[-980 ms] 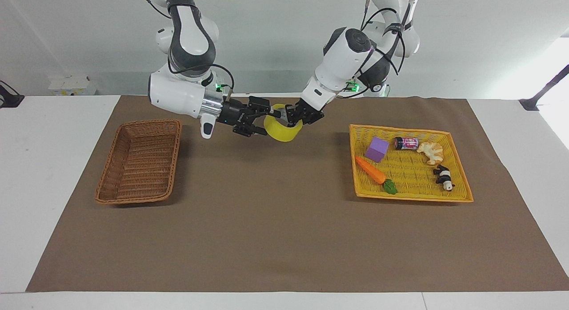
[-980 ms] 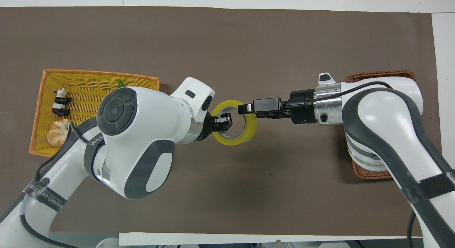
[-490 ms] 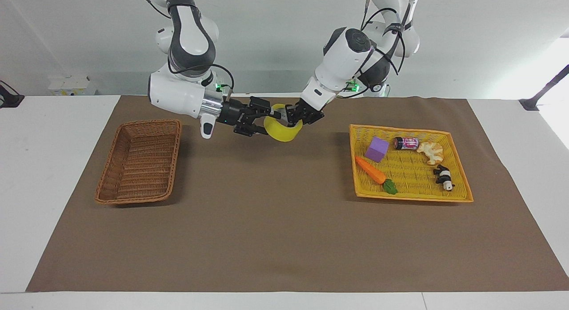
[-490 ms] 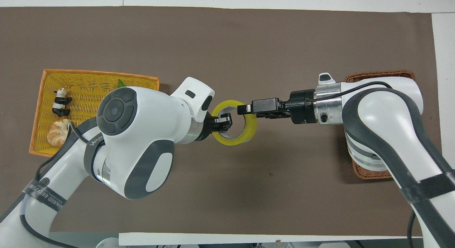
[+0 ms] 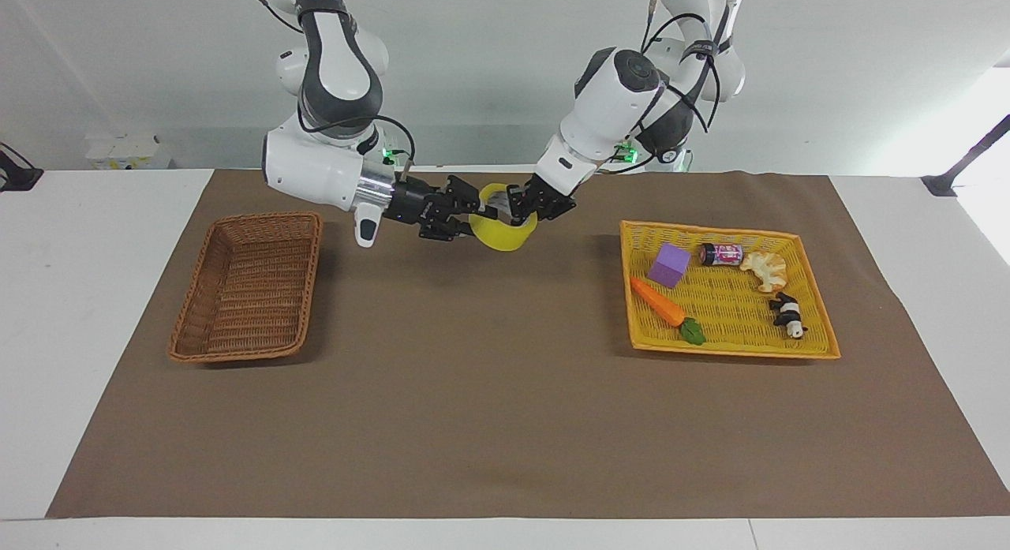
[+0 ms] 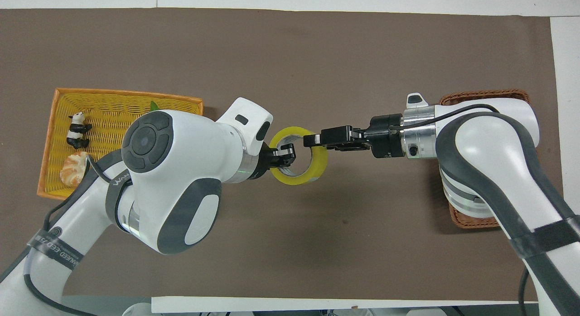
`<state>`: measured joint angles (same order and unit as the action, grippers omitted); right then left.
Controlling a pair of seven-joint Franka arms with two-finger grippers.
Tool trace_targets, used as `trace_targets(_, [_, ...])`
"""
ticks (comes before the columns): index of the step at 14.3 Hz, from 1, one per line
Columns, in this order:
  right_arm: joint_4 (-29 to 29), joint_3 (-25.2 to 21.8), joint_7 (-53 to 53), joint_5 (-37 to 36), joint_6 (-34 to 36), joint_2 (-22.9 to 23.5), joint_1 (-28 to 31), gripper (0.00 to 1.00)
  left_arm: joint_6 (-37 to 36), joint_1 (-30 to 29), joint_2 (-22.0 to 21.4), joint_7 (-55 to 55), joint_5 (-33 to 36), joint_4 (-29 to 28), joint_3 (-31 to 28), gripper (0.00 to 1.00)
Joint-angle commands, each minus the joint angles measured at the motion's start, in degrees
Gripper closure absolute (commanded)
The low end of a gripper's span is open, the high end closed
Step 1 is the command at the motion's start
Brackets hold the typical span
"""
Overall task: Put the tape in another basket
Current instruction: 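Close the right gripper on the tape while the left gripper releases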
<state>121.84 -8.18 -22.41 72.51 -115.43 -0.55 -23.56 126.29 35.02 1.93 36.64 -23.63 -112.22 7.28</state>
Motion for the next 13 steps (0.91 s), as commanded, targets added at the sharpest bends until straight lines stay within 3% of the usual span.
trace_targets(1, [0.33,0.18,0.61,0.17,0.46,-0.51,0.27,1.0,-0.7,0.92,-0.53,0.63,-0.28,0.24,-0.69,1.0])
trace_targets(4, [0.24,0.18,0.79,0.17,0.82,-0.51,0.62,1.0,-1.22,0.92,-0.7,1.41,-0.28,0.24,-0.69,0.96])
trace_targets(5, [0.24,0.18,0.79,0.17,0.9,-0.51,0.71,1.0,-2.01,0.84,-0.96,2.46,-0.36,0.59,-0.69,0.79])
trace_targets(6, [0.24,0.18,0.87,0.17,1.34,-0.51,0.8,1.0,-3.93,0.23,-1.31,2.91,-0.62,1.81,-0.69,0.46])
trace_targets(7, [0.16,0.09,0.87,0.17,1.61,-0.51,0.88,1.0,-7.69,-0.22,-1.49,2.91,-0.63,3.65,-1.12,0.24])
trace_targets(11, [-0.02,0.09,0.61,-2.62,4.76,-0.51,4.47,1.0,-23.69,-8.46,-3.95,2.21,0.42,10.6,-1.39,0.04])
trace_targets(13, [-0.28,0.01,0.17,-4.74,9.49,-0.51,8.95,1.0,-28.28,-11.63,-5.35,2.21,9.95,11.41,-1.39,0.01])
